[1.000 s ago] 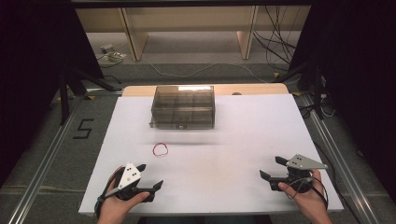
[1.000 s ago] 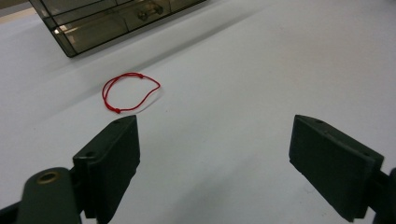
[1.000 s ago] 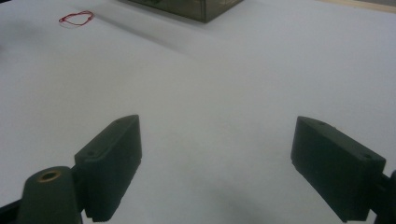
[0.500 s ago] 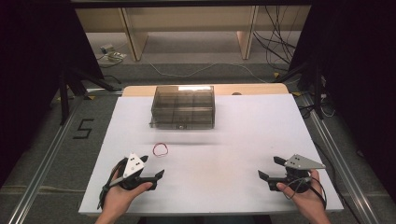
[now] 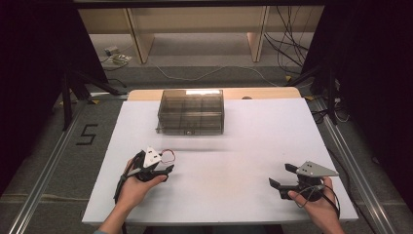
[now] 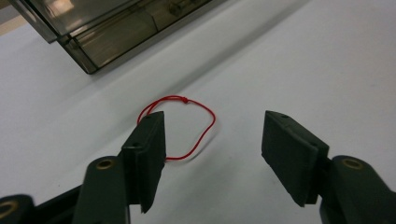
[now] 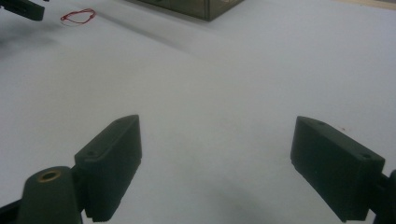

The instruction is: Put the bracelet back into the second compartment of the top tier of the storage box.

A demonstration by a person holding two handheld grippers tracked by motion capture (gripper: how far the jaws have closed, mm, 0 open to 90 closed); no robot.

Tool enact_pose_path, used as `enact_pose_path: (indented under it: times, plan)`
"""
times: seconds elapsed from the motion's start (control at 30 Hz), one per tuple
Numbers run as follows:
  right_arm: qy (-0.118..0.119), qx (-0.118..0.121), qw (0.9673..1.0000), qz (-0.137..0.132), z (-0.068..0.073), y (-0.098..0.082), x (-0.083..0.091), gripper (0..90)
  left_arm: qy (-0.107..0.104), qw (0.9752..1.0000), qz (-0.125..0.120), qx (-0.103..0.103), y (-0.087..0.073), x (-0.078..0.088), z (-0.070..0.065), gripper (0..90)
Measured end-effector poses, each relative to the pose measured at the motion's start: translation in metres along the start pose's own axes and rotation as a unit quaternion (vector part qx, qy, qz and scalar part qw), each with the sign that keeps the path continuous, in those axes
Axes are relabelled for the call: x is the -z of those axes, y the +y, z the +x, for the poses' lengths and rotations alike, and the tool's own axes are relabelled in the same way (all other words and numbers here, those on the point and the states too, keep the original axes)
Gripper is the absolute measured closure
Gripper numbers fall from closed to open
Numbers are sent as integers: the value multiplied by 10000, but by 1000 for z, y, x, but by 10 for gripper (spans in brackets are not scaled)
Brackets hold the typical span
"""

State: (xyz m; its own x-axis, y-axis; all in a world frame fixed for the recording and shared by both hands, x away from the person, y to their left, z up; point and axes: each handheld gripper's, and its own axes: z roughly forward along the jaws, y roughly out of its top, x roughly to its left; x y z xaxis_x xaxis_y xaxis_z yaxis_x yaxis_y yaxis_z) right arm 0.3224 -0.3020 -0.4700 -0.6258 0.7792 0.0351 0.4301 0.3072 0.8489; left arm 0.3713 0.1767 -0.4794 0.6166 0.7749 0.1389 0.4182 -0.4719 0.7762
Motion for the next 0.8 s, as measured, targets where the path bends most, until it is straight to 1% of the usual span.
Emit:
enact_pose_path:
  times: [0.07,0.1,0.2,0.27,0.37,0.47,0.5,0.53,0.57,0.6,0.63,0.73,0.77,0.8]
  plan:
    - [0,-10,10000,-3,0,0,0,172,35,9999,130,-31,-1,-6,5,428]
    - [2,-13,10000,-1,0,0,0,173,35,9999,130,-31,-1,-6,5,444]
    - [5,-3,10000,10,0,0,0,172,95,9995,161,245,-3,-11,16,472]
    - [4,6,10000,0,0,0,0,173,153,9986,179,473,-4,-13,22,487]
    - [4,38,10000,-9,0,0,0,173,266,9971,291,648,-6,-18,27,509]
    - [2,50,10000,-7,0,0,0,173,358,9955,384,795,-6,-25,30,521]
    - [1,53,10000,-6,0,0,0,173,358,9955,384,795,-6,-25,30,525]
    - [-1,56,10000,-5,0,0,0,173,389,9942,455,893,-5,-29,32,527]
    - [-3,57,10000,-4,0,0,0,173,387,9937,474,936,-5,-30,33,529]
    - [-4,60,10000,-2,0,0,0,173,387,9937,474,936,-5,-30,33,532]
    - [-5,62,10000,-1,0,0,0,173,383,9927,490,1030,-4,-31,34,546]
    - [3,69,10000,-14,0,0,0,173,451,9916,602,1057,-3,-29,32,589]
    - [3,69,10000,-14,0,0,0,173,451,9916,602,1057,-3,-29,32,604]
    - [0,83,10000,-19,0,0,0,173,452,9909,642,1093,-3,-28,32,620]
